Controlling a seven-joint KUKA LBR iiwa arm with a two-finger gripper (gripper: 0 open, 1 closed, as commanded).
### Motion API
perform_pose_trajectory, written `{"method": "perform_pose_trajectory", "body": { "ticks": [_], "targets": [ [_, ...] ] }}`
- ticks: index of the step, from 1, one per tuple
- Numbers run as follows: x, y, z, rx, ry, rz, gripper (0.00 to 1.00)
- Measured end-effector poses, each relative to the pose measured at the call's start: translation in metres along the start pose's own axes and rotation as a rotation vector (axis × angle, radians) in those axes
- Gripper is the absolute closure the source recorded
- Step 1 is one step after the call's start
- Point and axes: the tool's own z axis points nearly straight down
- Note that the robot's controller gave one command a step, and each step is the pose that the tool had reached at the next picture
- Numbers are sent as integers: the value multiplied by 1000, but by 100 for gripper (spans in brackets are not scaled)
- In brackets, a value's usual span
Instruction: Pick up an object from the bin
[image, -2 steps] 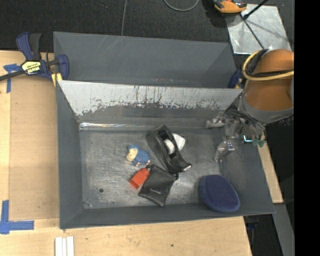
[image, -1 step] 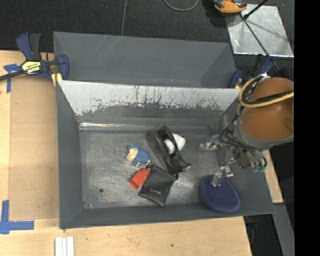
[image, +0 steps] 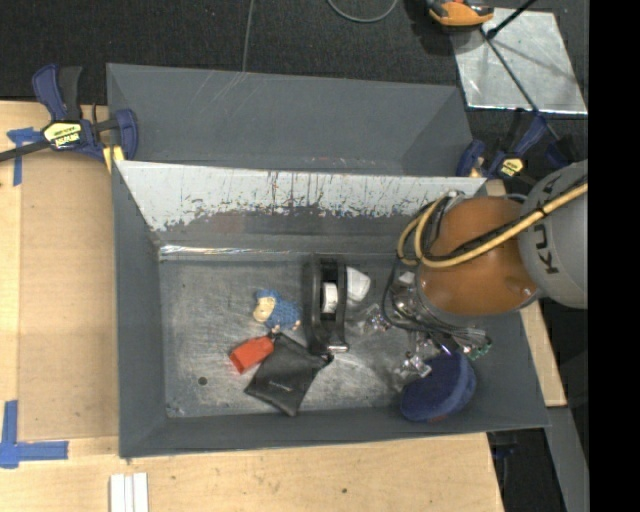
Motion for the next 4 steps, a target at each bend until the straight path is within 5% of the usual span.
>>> {"method": "perform_pose_trajectory", "body": {
  "ticks": [1,2,3,4],
  "targets": [
    [-56,79,-91,-9,-2,-115,0],
    [-157,54,-15,-8,3,-225,0],
    [-156,53,-13,-11,11,-222,100],
    [-159,65,-129,-10,4,-267,100]
  ]
}}
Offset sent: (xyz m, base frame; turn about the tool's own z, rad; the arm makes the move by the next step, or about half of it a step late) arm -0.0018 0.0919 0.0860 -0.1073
